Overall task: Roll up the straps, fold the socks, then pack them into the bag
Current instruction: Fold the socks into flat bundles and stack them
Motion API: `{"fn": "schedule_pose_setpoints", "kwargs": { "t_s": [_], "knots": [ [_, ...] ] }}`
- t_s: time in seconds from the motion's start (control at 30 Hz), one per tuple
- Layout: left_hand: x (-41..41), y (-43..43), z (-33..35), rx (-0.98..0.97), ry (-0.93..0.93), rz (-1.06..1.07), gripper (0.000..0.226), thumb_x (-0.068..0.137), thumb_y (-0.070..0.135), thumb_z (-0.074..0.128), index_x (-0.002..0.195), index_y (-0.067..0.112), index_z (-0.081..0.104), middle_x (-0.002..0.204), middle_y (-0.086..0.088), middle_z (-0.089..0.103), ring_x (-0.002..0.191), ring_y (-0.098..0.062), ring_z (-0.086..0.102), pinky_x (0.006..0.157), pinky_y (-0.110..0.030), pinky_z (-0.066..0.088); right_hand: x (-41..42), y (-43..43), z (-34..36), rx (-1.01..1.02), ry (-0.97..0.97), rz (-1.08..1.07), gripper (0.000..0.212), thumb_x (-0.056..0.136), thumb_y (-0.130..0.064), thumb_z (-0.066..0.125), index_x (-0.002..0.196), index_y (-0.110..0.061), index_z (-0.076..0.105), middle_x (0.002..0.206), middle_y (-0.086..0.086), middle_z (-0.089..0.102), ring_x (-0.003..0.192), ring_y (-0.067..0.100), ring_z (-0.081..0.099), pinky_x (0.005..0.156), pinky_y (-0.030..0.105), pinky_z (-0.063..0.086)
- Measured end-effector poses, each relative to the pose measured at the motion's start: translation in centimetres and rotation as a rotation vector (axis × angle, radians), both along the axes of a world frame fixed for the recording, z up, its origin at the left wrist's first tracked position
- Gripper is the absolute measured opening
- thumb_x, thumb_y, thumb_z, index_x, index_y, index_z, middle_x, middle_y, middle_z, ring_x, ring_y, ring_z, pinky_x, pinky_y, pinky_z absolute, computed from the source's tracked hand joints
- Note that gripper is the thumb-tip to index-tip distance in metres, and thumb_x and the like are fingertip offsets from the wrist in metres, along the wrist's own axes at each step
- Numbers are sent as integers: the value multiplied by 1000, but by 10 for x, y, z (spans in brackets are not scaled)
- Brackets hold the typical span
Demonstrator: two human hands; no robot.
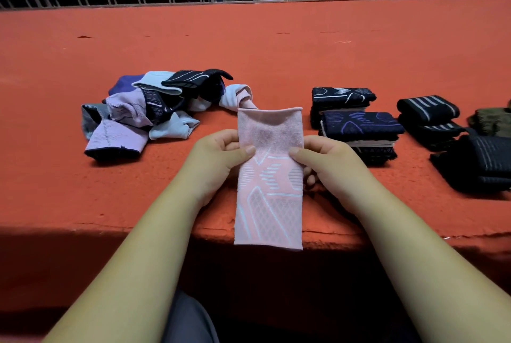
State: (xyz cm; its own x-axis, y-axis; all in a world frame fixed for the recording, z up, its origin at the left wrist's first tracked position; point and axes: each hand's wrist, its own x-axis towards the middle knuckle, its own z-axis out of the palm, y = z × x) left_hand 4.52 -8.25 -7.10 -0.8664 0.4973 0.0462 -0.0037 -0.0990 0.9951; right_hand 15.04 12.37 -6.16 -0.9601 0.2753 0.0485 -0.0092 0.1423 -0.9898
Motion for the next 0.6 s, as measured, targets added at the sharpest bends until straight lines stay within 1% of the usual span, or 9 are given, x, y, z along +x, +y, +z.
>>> {"fn": "schedule_pose_setpoints", "kwargs": {
  "t_s": [0.07,0.17,0.27,0.33,0.4,0.43,0.5,0.53,0.6],
  "knots": [
    [-2,-2,-1,3,1,-1,28,99,-6,62,125,0,69,116,-23,77,102,-35,74,94,-45,59,1,2,1,-26,-10,16,17,102,-12,64,109,-16,79,63,-6,62,53,11,50,52,27,42],
    [-2,-4,-1,28,-19,-9,29,99,-9,60,126,-1,67,114,-22,77,98,-32,74,86,-38,64,1,2,0,-15,-2,-1,24,101,-10,63,112,-24,79,66,-4,63,55,12,51,53,27,43],
    [-3,-5,-1,60,-44,-34,32,99,-10,59,129,0,67,124,-24,73,109,-34,72,97,-43,61,1,1,0,-39,2,-3,31,100,-8,60,114,-28,79,69,1,64,56,13,51,52,25,43],
    [-3,-6,0,71,-58,-52,31,98,-9,60,127,-1,68,127,-26,72,113,-36,71,103,-47,58,3,0,2,-76,8,-1,34,100,-5,58,112,-26,81,70,5,64,57,14,52,52,25,42],
    [-3,-8,1,72,-77,-42,26,95,-11,61,113,2,74,116,-23,76,102,-32,74,96,-42,61,5,-1,4,-109,29,5,35,98,-2,57,109,-23,83,78,13,72,65,18,57,59,29,45],
    [-3,-9,2,64,-88,-29,27,94,-12,61,101,7,78,106,-20,76,92,-28,73,89,-36,63,5,-1,5,-102,36,5,36,98,-2,57,107,-23,84,89,15,77,73,19,61,65,32,48],
    [-4,-10,3,37,-94,-19,37,93,-13,56,86,14,80,94,-19,65,81,-23,63,78,-30,63,7,0,5,-61,34,-3,38,97,-1,55,102,-24,85,102,10,80,83,19,64,73,32,51],
    [-4,-11,4,22,-94,-18,38,94,-13,53,85,13,79,90,-17,61,78,-21,59,75,-29,62,7,0,5,-46,30,-8,39,96,0,54,99,-23,85,102,11,80,82,19,63,74,32,51],
    [0,-10,7,2,-92,-21,32,97,-12,47,90,6,73,74,-11,67,69,-15,62,71,-27,61,9,1,5,-31,21,-18,41,94,1,50,92,-19,85,96,13,78,78,18,61,72,31,49]
  ]
}}
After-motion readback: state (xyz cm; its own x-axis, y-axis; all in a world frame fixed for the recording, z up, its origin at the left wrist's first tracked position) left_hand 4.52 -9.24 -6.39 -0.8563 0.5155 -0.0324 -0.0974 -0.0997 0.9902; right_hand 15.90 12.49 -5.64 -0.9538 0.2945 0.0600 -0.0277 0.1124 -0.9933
